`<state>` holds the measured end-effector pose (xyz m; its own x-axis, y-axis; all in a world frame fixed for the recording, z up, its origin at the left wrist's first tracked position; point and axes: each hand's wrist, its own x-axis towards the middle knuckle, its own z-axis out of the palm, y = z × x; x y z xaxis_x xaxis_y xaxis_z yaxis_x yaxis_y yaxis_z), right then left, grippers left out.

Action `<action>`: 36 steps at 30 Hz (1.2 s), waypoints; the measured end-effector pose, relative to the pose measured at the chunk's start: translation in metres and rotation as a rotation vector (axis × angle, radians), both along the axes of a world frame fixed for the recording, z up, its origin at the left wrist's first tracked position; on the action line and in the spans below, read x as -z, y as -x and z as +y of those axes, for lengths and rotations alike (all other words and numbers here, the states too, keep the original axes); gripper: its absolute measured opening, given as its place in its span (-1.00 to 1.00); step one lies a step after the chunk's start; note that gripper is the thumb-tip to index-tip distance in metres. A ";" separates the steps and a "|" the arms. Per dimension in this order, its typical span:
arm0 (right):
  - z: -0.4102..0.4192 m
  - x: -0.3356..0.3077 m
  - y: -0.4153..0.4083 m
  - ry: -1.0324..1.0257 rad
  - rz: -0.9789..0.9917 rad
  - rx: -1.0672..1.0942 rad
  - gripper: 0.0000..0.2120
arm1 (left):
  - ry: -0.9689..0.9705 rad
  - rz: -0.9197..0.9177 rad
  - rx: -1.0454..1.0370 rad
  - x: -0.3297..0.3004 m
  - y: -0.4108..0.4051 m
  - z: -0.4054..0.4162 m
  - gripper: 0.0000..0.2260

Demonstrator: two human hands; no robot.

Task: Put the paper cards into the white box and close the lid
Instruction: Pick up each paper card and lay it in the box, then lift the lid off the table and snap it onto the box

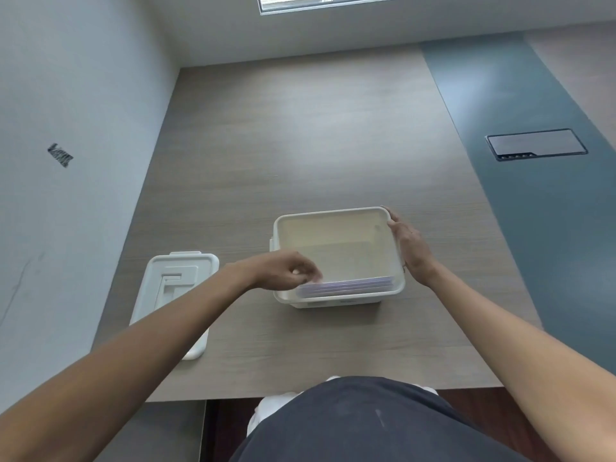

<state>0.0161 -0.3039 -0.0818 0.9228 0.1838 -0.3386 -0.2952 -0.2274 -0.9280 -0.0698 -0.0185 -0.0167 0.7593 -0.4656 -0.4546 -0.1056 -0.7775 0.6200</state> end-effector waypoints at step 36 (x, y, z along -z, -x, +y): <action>0.203 -0.026 -0.025 0.921 -0.881 -0.998 -0.45 | -0.584 -0.261 -1.050 0.063 0.131 0.145 -0.46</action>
<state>0.0416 -0.1008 -0.0559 0.5241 0.8424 -0.1251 0.8257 -0.5386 -0.1679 -0.2011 0.1268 -0.0799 0.7424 0.6484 -0.1684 0.6698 -0.7137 0.2048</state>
